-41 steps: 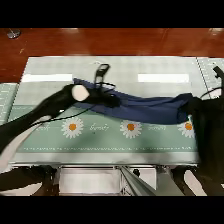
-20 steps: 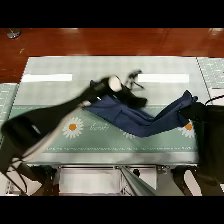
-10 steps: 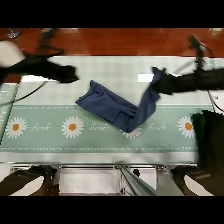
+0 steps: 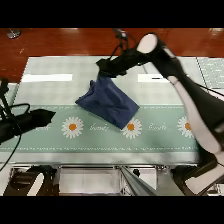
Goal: Fold the shirts.
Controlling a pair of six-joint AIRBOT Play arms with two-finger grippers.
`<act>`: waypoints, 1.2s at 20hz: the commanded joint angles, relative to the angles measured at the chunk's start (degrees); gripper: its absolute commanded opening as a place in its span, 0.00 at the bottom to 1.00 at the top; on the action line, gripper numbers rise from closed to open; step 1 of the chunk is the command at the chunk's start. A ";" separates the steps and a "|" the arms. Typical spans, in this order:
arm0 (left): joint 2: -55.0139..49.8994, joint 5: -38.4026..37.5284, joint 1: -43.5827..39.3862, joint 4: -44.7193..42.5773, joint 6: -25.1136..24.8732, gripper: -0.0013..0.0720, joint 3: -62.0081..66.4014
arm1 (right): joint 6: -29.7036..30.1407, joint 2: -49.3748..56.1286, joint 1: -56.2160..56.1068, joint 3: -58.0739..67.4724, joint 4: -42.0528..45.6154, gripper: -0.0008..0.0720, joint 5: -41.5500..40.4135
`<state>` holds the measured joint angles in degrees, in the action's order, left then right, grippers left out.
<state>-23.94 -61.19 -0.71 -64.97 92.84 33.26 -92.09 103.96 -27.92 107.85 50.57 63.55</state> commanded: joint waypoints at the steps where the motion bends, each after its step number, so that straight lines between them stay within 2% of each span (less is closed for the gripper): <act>1: 2.95 1.25 0.39 1.11 1.60 0.06 -4.85 | -1.75 9.75 -3.19 9.62 -1.40 0.05 -0.59; 4: 2.05 4.04 0.39 1.11 1.60 0.06 -5.07 | -1.73 13.14 -4.66 9.99 -3.52 0.05 -1.55; 5: 1.73 5.25 0.39 1.09 1.60 0.06 -5.07 | -1.75 14.03 -4.81 9.99 -4.11 0.22 -0.90; 6: 1.18 6.54 0.39 1.09 1.60 0.06 -5.07 | -1.57 14.67 -4.96 9.99 -4.74 0.68 0.24; 7: 0.50 7.76 0.39 1.09 1.57 0.06 -5.07 | 0.15 14.71 -4.50 9.99 -4.61 0.87 1.64; 10: -2.08 10.19 0.42 1.05 1.55 0.06 -5.07 | 1.05 11.10 1.73 9.99 -4.59 0.87 9.16; 12: -4.15 10.67 0.42 1.05 1.51 0.06 -5.07 | 1.14 6.01 9.35 9.99 -3.56 0.87 18.14; 14: -6.38 11.34 0.39 1.05 1.33 0.06 -5.07 | 2.12 -1.18 16.48 8.44 4.70 0.87 27.63; 16: -8.70 11.72 0.39 1.09 1.36 0.06 -5.07 | 3.17 -11.87 21.33 -0.68 17.11 0.87 29.20; 18: -10.69 11.69 0.24 1.09 1.33 0.06 -5.07 | 1.51 -25.11 24.55 -18.67 22.53 0.87 18.73; 20: -12.26 11.74 -0.66 1.11 1.36 0.06 -5.07 | -5.01 -38.32 25.68 -41.13 21.88 0.87 2.56; 22: -13.31 11.80 -2.40 1.11 1.38 0.06 -5.07 | -12.31 -47.36 23.76 -61.09 16.85 0.87 -13.16; 24: -13.94 12.85 -4.66 1.11 1.60 0.06 -5.07 | -12.11 -48.98 20.70 -73.07 5.70 0.87 -21.88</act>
<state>-36.47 -49.34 -3.09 -63.86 94.26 28.23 -99.59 63.26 -5.54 55.48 65.12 59.46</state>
